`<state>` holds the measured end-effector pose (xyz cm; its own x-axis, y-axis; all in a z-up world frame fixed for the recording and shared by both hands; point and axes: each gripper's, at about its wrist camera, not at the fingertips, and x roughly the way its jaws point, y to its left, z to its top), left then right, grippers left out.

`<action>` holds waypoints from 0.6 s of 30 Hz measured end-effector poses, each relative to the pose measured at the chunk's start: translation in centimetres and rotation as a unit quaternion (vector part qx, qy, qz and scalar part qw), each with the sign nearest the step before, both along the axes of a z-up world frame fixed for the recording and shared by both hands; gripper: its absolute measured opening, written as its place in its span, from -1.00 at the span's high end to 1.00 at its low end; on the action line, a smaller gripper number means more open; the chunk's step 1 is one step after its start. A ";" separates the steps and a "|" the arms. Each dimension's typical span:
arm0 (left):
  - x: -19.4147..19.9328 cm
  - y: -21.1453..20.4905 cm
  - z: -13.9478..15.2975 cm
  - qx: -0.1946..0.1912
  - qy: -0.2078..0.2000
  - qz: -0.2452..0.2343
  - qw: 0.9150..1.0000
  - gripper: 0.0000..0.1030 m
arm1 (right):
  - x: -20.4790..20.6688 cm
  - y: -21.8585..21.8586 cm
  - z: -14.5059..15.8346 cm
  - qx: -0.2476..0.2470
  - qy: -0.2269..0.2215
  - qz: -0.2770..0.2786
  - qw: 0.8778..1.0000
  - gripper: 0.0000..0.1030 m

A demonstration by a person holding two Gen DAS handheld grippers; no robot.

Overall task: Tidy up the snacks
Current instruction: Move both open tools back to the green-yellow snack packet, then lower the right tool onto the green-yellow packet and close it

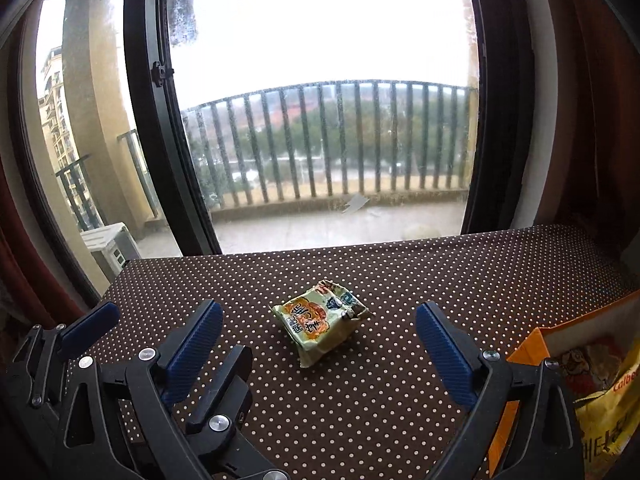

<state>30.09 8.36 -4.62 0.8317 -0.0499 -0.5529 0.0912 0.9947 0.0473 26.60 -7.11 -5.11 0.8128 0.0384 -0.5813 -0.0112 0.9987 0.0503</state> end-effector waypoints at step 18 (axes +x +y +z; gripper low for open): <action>8.1 2.2 -7.9 -0.024 0.082 0.042 0.995 -0.95 | 9.0 1.5 -7.3 -0.030 0.060 0.018 0.998 -0.97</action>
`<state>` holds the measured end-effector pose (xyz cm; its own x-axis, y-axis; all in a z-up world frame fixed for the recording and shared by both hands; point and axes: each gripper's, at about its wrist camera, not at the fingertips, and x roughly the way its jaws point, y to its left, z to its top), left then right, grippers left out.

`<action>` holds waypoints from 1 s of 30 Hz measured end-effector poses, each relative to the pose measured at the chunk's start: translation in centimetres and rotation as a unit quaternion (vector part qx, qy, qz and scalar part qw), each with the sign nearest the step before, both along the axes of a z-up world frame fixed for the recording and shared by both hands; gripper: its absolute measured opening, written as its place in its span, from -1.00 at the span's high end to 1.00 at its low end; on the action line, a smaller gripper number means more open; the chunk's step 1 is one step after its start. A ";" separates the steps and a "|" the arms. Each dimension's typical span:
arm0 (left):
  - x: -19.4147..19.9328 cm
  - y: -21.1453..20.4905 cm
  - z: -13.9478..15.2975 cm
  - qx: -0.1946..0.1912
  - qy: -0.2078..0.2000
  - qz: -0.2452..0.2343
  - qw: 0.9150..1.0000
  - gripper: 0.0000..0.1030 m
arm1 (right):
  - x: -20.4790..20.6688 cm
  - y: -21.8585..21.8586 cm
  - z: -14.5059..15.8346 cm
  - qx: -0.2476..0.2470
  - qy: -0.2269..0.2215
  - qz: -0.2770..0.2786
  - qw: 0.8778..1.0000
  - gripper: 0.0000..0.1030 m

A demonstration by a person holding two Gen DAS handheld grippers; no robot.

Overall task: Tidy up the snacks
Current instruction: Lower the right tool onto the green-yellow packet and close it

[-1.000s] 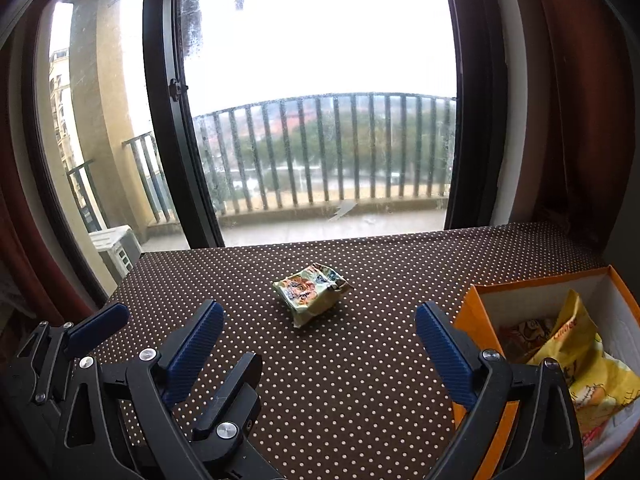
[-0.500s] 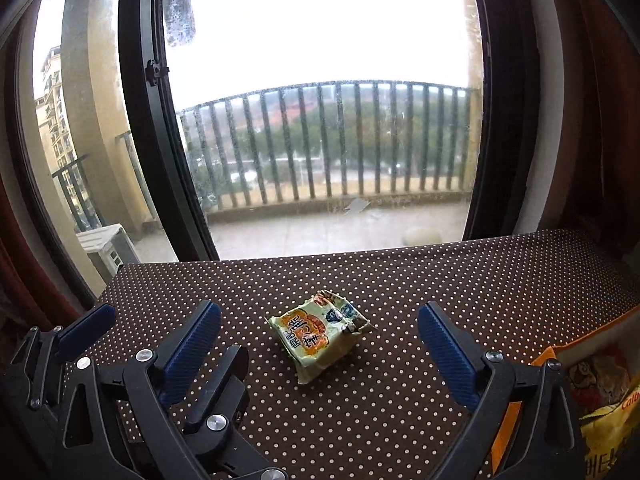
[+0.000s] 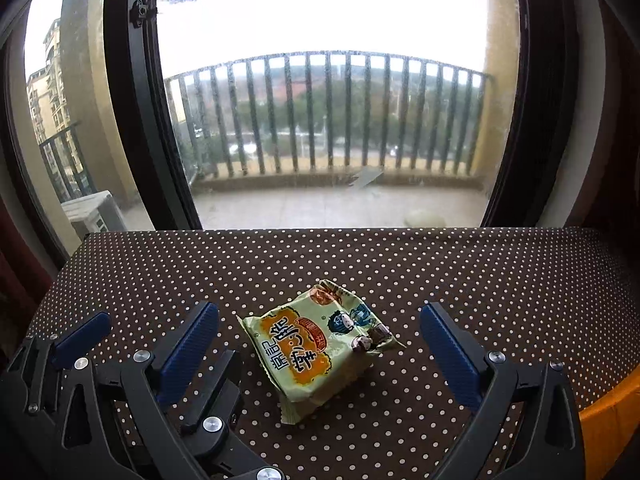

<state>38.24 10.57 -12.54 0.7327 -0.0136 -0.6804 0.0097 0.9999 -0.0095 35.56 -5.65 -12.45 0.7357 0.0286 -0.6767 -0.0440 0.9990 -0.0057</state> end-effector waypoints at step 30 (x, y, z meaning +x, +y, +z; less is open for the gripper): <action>3.2 -0.1 -4.4 0.003 0.096 0.002 0.995 -0.96 | 3.8 1.6 -3.5 -0.037 0.054 0.024 0.998 -0.96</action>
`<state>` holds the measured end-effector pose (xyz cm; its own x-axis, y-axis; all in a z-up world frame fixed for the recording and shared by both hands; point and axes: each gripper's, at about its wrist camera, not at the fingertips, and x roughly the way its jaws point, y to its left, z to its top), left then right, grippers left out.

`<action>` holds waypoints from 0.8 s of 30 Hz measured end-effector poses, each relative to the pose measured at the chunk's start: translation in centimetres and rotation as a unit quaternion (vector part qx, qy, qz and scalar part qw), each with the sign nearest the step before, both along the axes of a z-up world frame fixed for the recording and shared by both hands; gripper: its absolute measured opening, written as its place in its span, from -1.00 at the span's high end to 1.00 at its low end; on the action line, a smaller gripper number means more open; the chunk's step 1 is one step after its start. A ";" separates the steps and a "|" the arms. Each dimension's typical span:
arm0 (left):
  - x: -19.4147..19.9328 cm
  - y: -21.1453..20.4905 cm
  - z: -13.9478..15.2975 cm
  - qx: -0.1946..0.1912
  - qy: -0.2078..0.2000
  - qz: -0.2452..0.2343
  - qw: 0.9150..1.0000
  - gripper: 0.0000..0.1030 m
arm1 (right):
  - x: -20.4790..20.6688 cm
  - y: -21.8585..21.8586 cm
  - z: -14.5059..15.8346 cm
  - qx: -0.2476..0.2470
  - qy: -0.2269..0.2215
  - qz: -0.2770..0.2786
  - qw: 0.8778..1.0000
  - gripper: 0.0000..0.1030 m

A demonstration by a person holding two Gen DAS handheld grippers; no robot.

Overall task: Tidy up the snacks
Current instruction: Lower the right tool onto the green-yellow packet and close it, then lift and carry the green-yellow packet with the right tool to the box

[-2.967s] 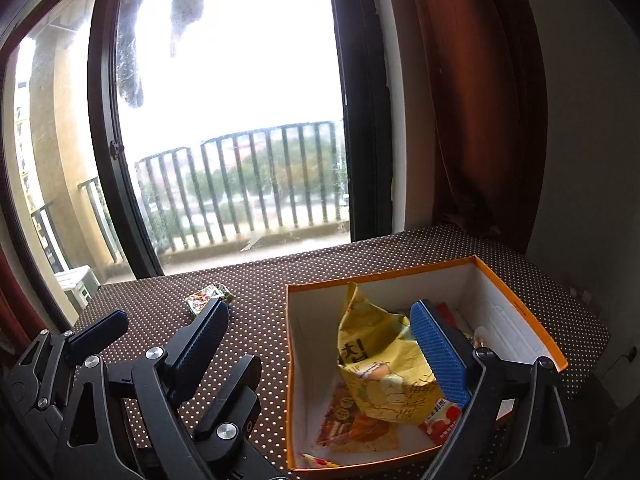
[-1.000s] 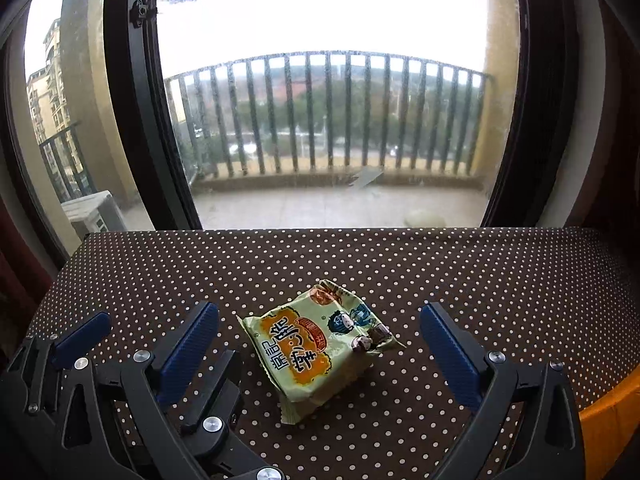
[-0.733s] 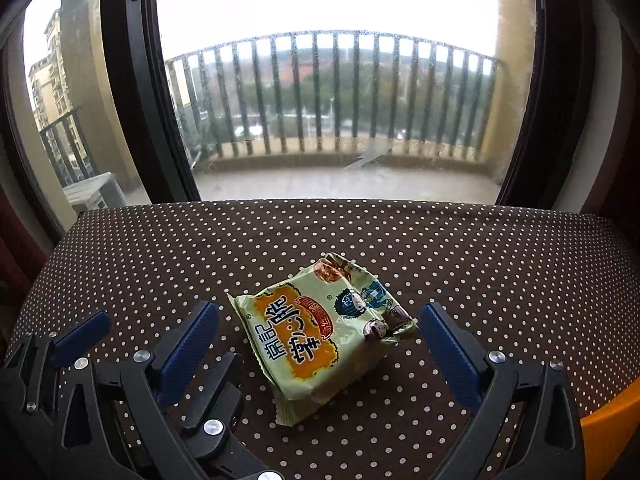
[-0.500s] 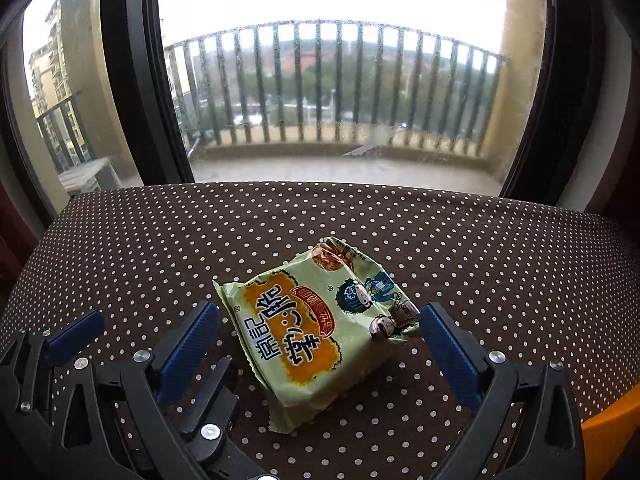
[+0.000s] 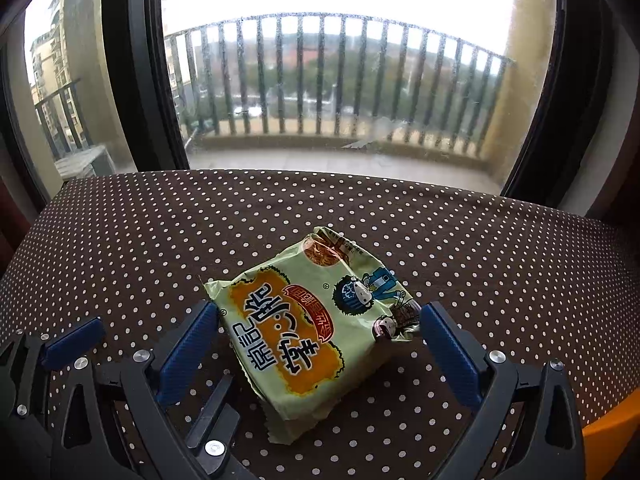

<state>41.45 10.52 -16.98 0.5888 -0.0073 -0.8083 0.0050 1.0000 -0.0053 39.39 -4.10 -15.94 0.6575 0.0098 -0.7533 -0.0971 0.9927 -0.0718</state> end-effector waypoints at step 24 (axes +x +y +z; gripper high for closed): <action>-4.3 -0.5 0.4 0.017 -0.012 -0.003 1.000 -0.95 | -4.3 -1.0 0.4 -0.009 0.010 -0.019 1.000 -0.66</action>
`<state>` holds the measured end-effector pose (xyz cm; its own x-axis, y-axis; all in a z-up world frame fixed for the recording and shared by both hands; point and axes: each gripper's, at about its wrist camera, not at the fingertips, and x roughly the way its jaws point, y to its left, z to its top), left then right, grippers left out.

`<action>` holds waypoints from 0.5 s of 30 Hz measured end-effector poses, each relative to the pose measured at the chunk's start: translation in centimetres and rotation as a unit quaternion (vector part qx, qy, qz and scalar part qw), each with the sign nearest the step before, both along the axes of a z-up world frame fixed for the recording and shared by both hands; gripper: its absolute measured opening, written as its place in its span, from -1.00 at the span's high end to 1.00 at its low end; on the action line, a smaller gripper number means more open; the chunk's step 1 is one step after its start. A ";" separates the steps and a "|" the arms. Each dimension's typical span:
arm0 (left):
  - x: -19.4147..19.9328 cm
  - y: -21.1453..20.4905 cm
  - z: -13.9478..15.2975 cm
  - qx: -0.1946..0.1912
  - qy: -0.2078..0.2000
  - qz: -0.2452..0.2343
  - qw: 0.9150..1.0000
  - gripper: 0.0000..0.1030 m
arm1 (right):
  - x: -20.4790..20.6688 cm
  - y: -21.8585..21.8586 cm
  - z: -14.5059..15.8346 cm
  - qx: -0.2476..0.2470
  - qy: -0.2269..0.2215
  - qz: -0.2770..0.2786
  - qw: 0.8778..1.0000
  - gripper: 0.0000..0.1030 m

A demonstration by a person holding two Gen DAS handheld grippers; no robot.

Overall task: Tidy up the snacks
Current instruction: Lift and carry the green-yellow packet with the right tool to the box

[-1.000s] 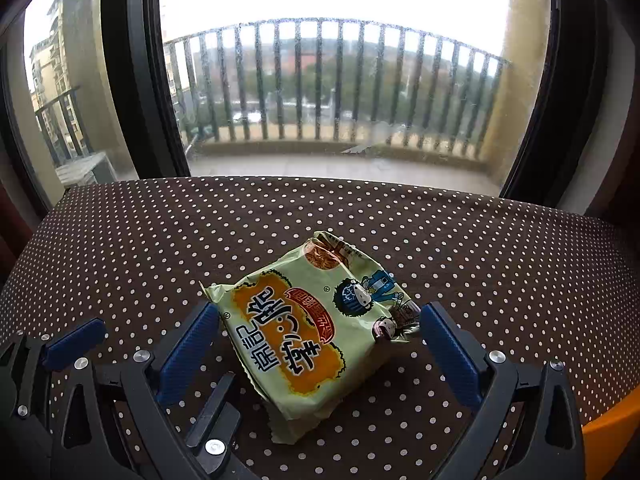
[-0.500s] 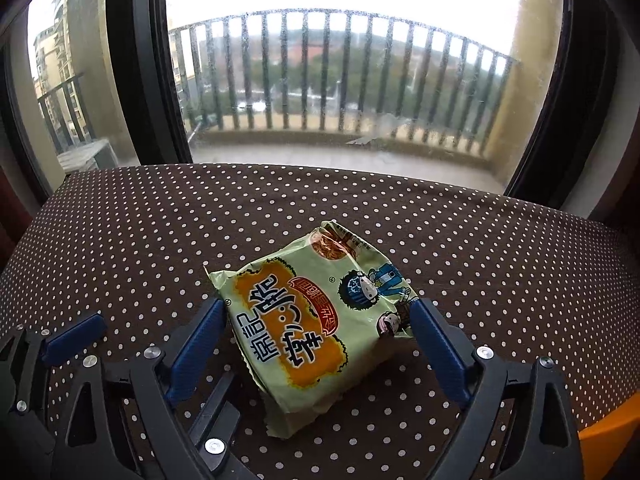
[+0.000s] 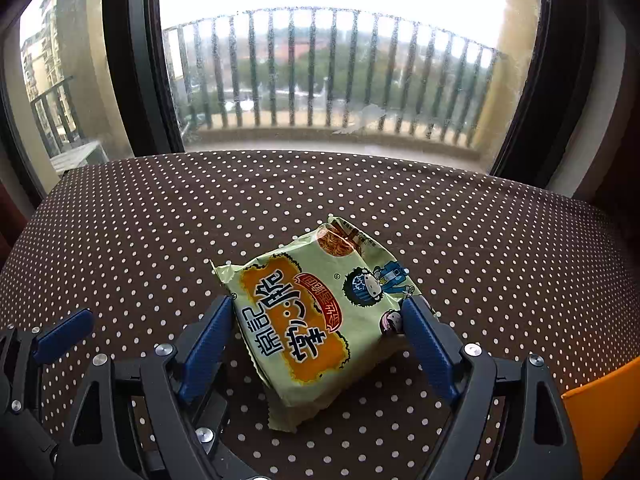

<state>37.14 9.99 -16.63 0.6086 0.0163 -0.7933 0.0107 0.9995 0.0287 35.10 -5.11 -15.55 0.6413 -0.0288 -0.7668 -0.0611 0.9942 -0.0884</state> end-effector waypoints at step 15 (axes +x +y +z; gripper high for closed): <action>-6.6 -0.7 2.1 -0.009 -0.005 -0.027 1.000 -0.92 | -8.3 -1.6 1.6 0.038 0.022 -0.004 0.999 -0.63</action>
